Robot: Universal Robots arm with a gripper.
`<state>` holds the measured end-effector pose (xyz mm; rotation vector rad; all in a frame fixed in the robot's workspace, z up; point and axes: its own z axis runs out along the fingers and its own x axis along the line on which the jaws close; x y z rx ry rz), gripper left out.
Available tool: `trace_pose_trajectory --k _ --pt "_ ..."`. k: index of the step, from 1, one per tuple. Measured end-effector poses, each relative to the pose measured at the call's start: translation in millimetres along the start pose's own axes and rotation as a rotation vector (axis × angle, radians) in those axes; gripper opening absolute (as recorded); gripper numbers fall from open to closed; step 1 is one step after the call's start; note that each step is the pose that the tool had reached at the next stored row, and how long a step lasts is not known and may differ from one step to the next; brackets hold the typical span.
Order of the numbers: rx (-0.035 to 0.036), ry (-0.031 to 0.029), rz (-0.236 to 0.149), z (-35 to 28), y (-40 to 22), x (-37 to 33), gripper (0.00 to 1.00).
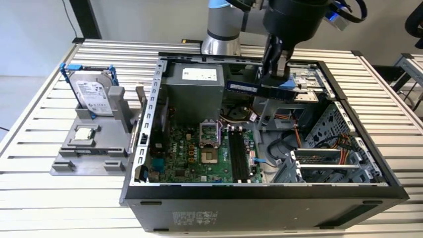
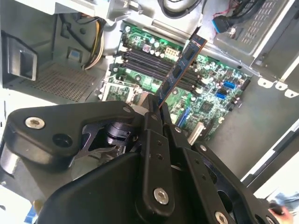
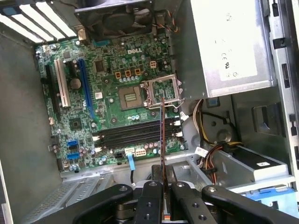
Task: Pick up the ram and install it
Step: 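Insert the ram into the slot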
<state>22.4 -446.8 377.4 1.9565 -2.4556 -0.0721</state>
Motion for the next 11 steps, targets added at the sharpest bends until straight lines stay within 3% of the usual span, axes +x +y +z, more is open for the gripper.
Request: trace_pose_trajectory --k 6,11 --pt "0.0002 -0.0023 0.078 0.0 0.0 0.0 0.00" --pt "0.0026 -0.0057 0.167 0.0 0.0 0.0 0.00"
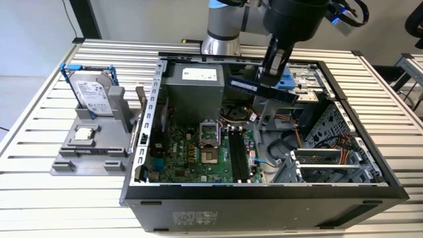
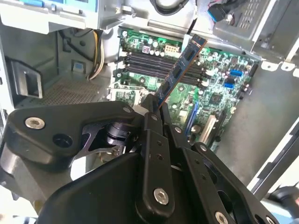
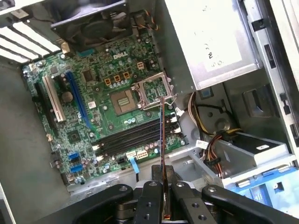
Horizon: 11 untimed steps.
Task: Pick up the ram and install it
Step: 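Insert the ram into the slot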
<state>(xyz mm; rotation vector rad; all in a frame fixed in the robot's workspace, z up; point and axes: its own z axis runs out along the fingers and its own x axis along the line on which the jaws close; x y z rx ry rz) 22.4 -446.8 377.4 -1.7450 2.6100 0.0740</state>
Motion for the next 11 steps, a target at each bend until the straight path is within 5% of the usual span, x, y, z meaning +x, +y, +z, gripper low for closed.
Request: trace_pose_trajectory --k 11 --pt "0.0051 -0.0072 0.187 0.0 0.0 0.0 0.00"
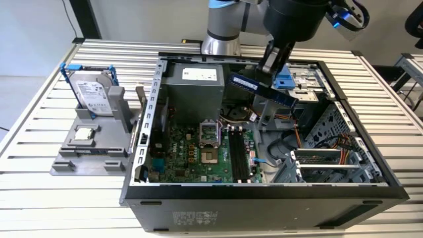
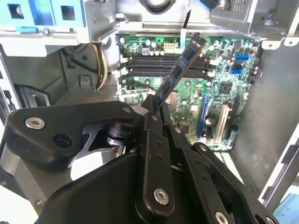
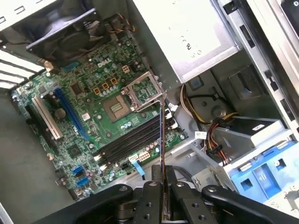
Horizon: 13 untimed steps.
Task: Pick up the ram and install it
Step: 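Insert the ram into the slot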
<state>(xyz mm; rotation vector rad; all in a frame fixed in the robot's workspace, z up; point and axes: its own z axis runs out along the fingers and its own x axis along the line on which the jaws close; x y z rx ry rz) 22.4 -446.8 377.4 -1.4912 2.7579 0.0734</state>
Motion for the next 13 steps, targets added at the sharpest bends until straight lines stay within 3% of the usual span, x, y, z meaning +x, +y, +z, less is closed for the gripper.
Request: trace_pose_trajectory --k 13 --pt "0.0053 -0.0077 0.199 0.0 0.0 0.0 0.00"
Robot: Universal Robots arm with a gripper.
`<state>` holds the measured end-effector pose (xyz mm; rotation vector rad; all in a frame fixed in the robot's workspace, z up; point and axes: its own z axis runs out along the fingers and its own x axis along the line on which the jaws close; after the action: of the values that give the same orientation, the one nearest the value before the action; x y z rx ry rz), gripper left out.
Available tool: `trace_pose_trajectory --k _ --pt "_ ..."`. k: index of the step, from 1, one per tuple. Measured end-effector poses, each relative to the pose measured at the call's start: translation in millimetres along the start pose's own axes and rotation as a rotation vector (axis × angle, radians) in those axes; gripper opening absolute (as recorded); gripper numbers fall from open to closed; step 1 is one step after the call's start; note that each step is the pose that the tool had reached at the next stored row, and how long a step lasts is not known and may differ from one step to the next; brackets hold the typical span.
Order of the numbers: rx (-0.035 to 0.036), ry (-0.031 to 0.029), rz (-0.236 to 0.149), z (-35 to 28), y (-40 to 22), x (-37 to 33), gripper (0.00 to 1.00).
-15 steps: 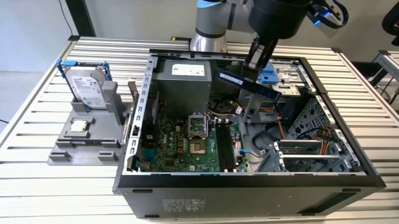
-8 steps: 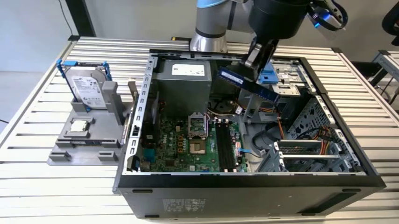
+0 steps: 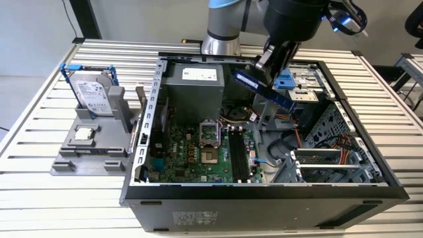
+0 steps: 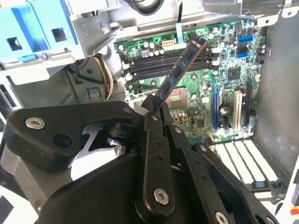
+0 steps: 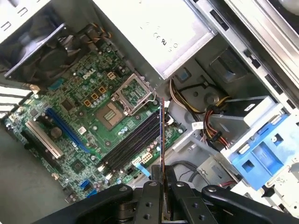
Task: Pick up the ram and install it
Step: 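Insert the ram into the slot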
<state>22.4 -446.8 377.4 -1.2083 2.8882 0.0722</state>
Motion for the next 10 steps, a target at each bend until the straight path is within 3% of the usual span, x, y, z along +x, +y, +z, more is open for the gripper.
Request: trace_pose_trajectory --k 10 --pt "0.0037 -0.0054 0.143 0.0 0.0 0.0 0.00"
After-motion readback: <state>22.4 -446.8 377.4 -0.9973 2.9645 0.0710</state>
